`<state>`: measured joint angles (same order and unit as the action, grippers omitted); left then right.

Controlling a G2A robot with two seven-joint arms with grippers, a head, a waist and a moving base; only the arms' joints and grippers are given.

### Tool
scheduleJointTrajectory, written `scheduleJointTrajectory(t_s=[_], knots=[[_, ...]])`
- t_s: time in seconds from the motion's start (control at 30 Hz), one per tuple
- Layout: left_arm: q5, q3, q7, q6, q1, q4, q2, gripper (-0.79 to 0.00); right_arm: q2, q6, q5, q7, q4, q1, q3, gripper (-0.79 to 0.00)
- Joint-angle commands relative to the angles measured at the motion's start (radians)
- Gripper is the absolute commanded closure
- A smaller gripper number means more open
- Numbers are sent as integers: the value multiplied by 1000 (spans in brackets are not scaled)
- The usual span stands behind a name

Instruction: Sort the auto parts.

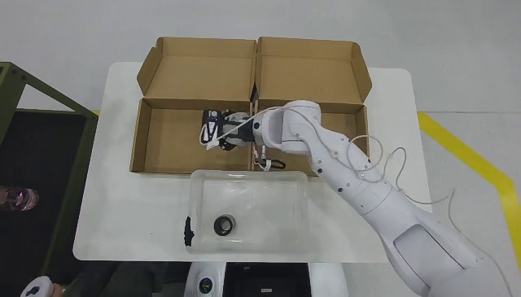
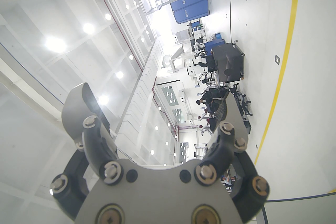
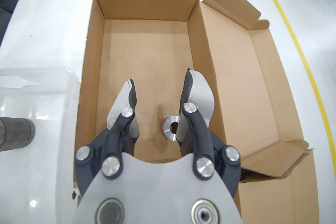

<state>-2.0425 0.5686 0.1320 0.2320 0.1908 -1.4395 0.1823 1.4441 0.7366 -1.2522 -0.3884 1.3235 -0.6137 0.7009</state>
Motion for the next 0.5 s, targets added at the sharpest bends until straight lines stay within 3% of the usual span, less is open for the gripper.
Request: scheduleJointTrajectory(t_s=[0.0, 0.47], knots=[[0, 0, 0, 0, 0, 0, 0, -785, -11, 15, 1, -12, 54, -39, 17, -348], [0, 0, 0, 0, 0, 0, 0, -785, -90, 118, -48, -82, 398, -323, 117, -357]])
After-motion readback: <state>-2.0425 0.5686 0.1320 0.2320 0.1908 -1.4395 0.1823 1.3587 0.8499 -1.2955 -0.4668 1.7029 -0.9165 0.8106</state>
